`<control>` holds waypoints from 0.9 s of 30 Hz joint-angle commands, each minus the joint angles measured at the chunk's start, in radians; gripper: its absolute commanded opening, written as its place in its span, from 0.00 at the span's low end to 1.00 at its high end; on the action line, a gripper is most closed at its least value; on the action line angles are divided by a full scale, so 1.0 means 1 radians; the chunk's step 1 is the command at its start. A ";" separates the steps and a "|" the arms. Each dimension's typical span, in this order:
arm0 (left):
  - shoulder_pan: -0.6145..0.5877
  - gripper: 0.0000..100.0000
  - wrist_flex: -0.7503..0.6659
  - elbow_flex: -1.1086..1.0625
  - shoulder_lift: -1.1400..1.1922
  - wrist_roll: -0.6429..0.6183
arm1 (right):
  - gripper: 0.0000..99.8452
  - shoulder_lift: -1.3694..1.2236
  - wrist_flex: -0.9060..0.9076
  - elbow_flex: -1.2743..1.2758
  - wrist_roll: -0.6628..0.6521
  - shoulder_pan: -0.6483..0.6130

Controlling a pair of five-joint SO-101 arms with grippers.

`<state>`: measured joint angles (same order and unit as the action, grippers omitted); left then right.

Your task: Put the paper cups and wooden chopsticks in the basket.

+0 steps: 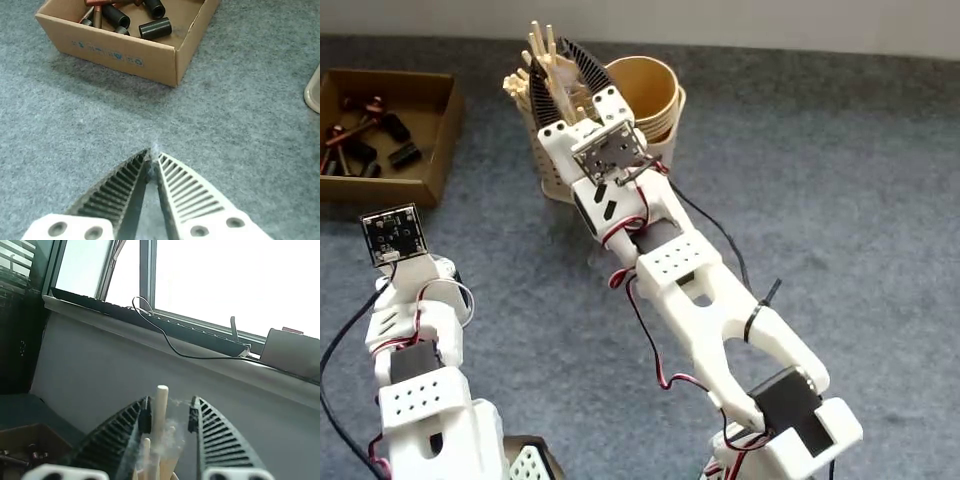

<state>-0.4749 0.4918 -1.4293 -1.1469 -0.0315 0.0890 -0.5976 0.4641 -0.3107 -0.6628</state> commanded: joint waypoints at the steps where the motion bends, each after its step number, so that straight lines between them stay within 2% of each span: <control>1: 0.002 0.01 -0.021 0.004 -0.013 -0.002 | 0.13 0.087 0.007 0.018 -0.014 -0.007; 5: 0.002 0.01 -0.021 0.004 -0.013 -0.002 | 0.13 0.194 0.022 0.104 -0.015 -0.028; 11: 0.002 0.01 -0.021 0.004 -0.013 -0.002 | 0.13 0.363 0.165 0.240 -0.015 -0.054; 17: 0.001 0.01 -0.021 0.004 -0.013 -0.002 | 0.00 0.536 0.226 0.369 -0.018 -0.050; 27: 0.008 0.01 -0.021 0.004 -0.015 -0.003 | 0.01 0.845 0.243 0.714 -0.015 -0.047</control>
<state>-0.4749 0.4918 -1.4293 -1.1469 -0.0315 0.8378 -0.3583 1.1193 -0.3168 -0.7073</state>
